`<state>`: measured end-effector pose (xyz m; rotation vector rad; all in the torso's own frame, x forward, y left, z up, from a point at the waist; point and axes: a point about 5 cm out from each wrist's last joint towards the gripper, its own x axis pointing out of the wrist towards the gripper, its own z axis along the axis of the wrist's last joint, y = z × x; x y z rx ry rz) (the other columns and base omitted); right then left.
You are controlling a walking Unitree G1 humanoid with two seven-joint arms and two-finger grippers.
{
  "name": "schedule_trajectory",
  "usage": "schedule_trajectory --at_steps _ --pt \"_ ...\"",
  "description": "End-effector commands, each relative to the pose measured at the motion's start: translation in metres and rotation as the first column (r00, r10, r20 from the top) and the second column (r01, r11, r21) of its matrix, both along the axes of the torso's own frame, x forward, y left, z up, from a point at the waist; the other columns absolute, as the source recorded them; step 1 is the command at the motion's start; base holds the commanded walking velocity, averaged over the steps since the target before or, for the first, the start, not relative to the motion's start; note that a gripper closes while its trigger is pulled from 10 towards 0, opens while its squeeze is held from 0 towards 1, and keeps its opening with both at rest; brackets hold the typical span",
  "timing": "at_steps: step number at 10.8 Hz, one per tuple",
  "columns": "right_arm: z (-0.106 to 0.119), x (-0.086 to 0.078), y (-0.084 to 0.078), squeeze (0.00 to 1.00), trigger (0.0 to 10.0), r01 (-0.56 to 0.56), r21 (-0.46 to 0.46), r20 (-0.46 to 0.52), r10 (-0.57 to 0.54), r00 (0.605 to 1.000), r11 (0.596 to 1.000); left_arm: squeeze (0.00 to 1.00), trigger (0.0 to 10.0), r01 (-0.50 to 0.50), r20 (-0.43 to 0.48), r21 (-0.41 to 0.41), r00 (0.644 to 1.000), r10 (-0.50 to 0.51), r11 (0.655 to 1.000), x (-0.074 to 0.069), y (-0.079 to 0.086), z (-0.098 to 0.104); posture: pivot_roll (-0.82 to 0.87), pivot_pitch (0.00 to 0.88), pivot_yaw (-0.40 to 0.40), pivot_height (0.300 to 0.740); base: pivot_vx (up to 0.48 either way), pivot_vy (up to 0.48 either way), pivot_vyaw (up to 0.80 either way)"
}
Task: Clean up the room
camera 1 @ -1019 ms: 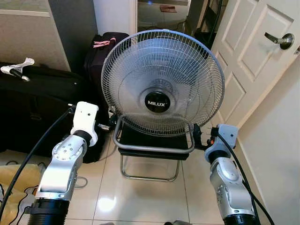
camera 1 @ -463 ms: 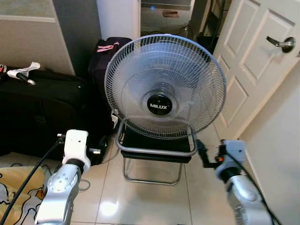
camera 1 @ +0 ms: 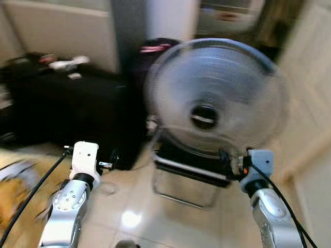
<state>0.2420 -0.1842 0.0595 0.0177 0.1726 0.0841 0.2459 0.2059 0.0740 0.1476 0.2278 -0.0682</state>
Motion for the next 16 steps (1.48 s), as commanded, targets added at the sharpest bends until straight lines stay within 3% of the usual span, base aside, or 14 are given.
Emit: schedule_trajectory --at_steps 1,5,8,13,16 --pt "0.0044 0.0018 -0.0018 1.0 10.0 0.012 -0.004 0.009 -0.012 1.0 1.0 0.0 10.0 0.03 0.034 0.003 0.999 -0.03 1.0 0.004 -0.0044 0.0072 0.02 0.0 -0.026 0.74 0.0 0.0 0.8" --pt "-0.0002 0.0033 -0.0036 1.0 10.0 0.066 0.026 -0.036 -0.066 0.997 0.997 0.0 10.0 0.044 0.061 0.012 0.997 -0.045 0.999 0.011 -0.0071 0.0169 0.01 0.0 -0.02 0.74 0.0 0.169 0.8" --pt "-0.0003 0.0042 -0.0043 1.0 10.0 0.065 0.009 -0.037 -0.065 0.997 0.998 0.0 10.0 0.04 0.056 0.013 0.998 -0.04 0.999 0.0121 -0.0066 0.0163 0.02 0.0 -0.021 0.74 0.0 0.363 0.15" --pt "0.0022 0.0021 0.0007 1.0 10.0 0.014 -0.019 -0.018 -0.014 1.0 1.0 0.0 10.0 0.029 0.046 0.022 0.998 -0.03 0.999 0.0101 -0.0062 0.0144 0.02 0.0 -0.018 0.74 0.0 0.406 0.0" --pt "0.0032 0.001 0.005 1.0 10.0 -0.028 -0.022 -0.013 0.027 1.0 0.999 0.0 10.0 0.035 0.048 0.022 0.998 -0.036 0.999 0.0093 -0.0065 0.0144 0.02 0.0 -0.018 0.74 0.0 0.414 0.8"
